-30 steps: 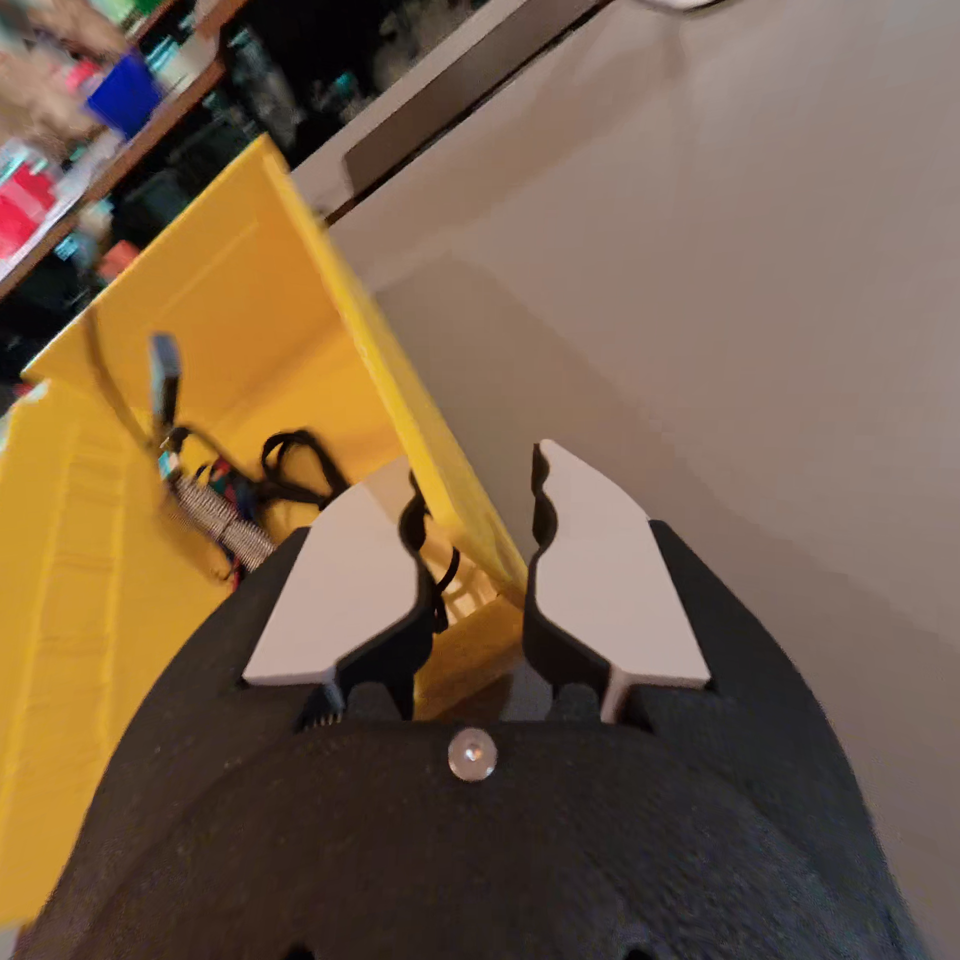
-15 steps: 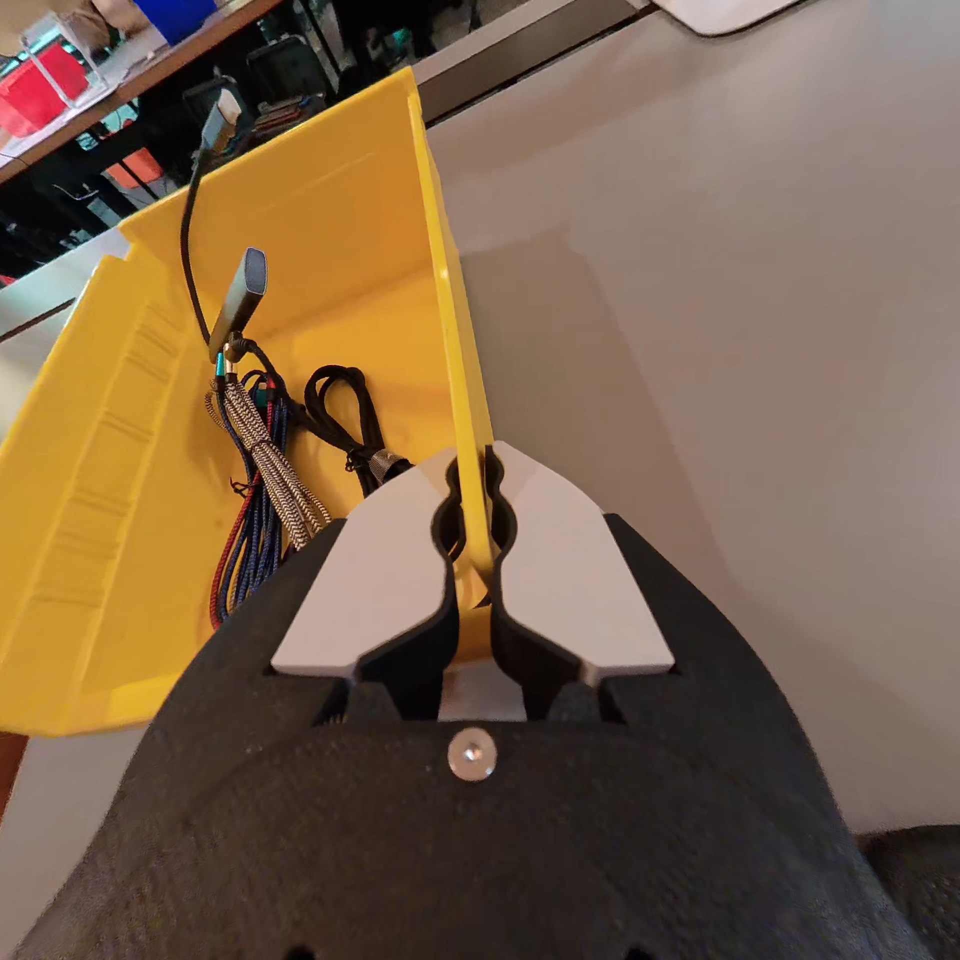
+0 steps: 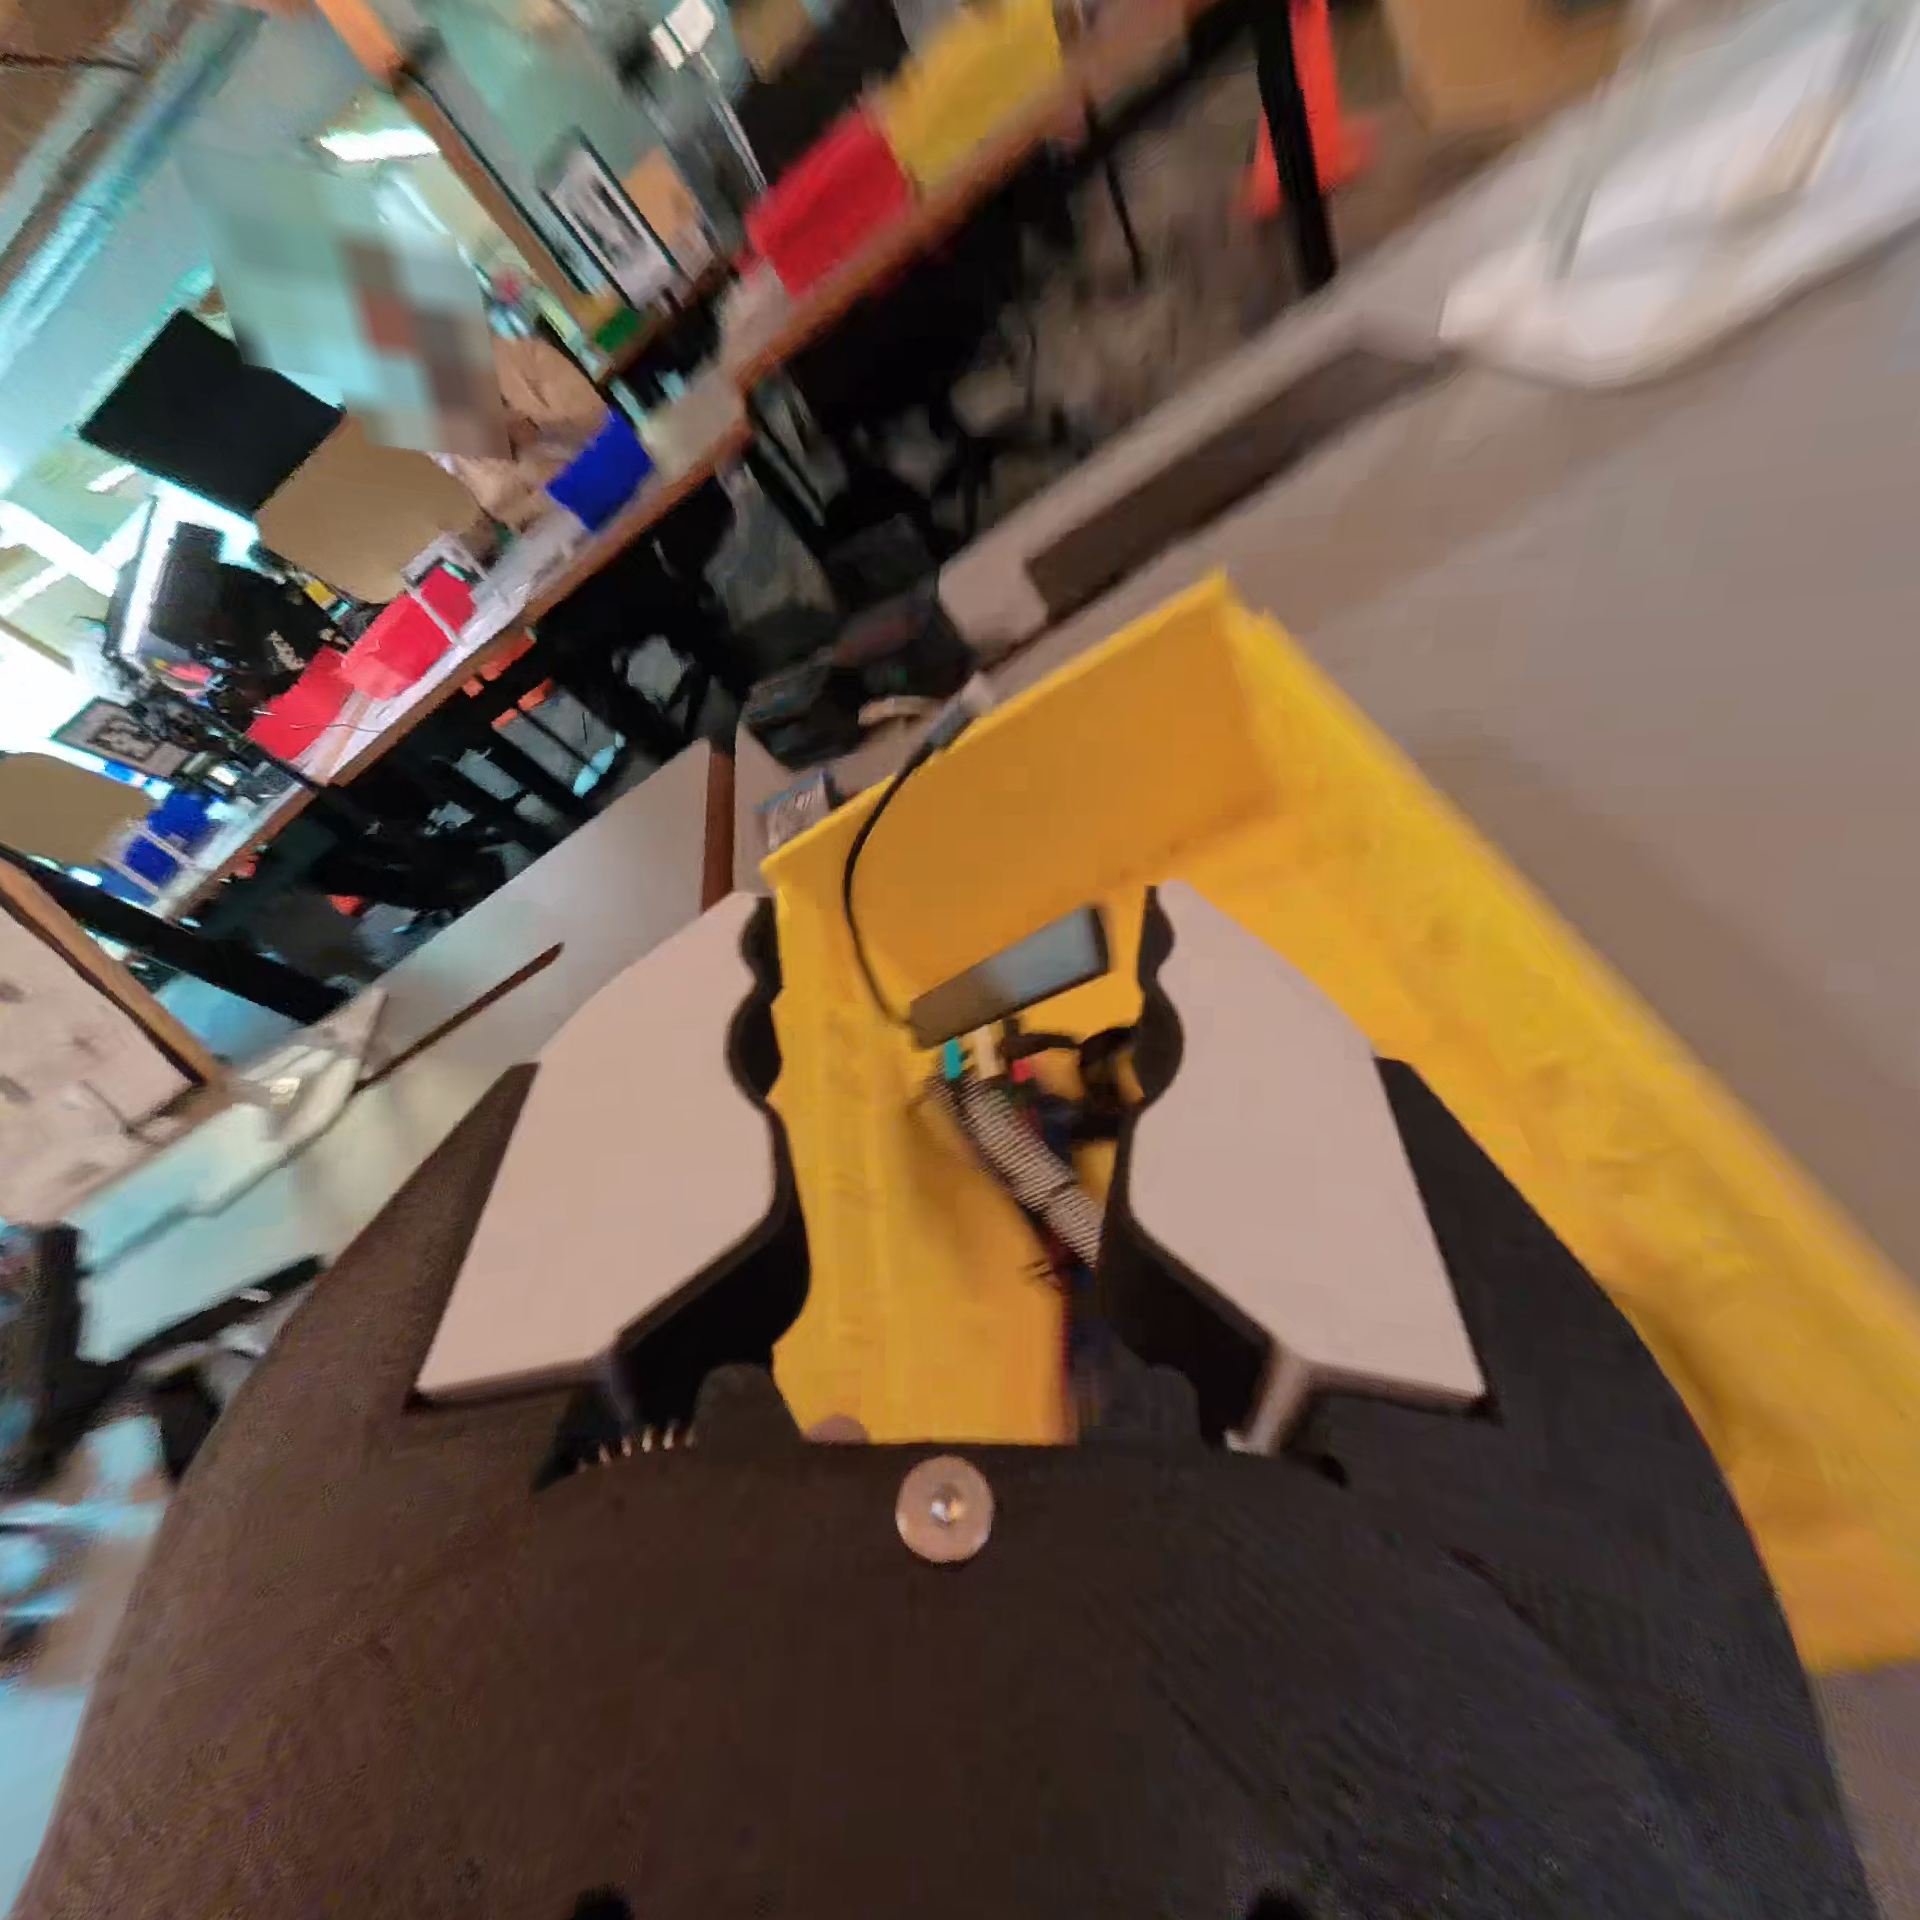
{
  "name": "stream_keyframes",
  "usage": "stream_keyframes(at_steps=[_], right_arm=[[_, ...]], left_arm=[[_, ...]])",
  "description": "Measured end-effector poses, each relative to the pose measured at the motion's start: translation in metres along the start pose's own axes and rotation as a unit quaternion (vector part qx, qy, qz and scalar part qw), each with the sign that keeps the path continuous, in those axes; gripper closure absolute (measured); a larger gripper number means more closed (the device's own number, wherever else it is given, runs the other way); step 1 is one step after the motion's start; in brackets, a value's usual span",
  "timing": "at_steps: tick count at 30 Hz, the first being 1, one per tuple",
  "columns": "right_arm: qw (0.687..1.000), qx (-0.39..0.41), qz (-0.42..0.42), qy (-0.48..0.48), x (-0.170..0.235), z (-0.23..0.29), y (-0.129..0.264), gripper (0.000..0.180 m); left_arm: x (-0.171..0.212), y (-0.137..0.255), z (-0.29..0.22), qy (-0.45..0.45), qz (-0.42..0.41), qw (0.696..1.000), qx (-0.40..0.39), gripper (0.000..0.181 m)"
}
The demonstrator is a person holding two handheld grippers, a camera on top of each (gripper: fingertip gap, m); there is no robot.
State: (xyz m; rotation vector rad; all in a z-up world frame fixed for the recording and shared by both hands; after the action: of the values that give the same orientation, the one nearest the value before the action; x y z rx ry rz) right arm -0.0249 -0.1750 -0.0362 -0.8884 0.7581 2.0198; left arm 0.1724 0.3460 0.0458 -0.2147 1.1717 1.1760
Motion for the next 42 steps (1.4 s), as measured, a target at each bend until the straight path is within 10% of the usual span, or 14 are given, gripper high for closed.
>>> stream_keyframes(at_steps=[7,11,13,27,33,42], right_arm=[[1.0,0.013,-0.017,0.0,-0.002,0.006,0.003,0.152],[1.0,0.021,-0.013,0.015,0.004,0.013,0.001,0.152],[1.0,0.023,-0.007,0.016,0.009,0.015,-0.001,0.153],[1.0,0.011,0.017,0.003,0.022,0.019,-0.009,0.153],[1.0,-0.003,0.01,0.029,0.018,0.029,-0.001,0.153],[0.995,-0.009,-0.002,0.102,0.019,0.048,0.008,0.15]], left_arm=[[0.071,-0.091,0.0,-0.188,0.277,0.926,0.177,0.083],[0.074,-0.113,-0.014,-0.196,0.254,0.92,0.226,0.151],[0.064,-0.11,-0.005,-0.181,0.248,0.931,0.2,0.154],[-0.155,0.059,0.064,-0.187,-0.008,0.979,-0.085,0.155],[-0.237,0.066,-0.017,-0.197,-0.063,0.978,-0.012,0.154],[-0.231,-0.062,-0.215,-0.167,-0.107,0.963,0.18,0.154]])
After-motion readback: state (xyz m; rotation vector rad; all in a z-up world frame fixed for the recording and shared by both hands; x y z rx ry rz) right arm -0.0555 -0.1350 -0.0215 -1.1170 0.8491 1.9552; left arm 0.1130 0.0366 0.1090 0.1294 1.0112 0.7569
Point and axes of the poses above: each gripper's, where its closed fingertips meet, y back along the fingers, x out of its underside, z = x × y across the jaws, the point moved 1 cm from there along y, back along the fingers, and after that the axes turned 14 degrees about x, right-handed, at the moved point
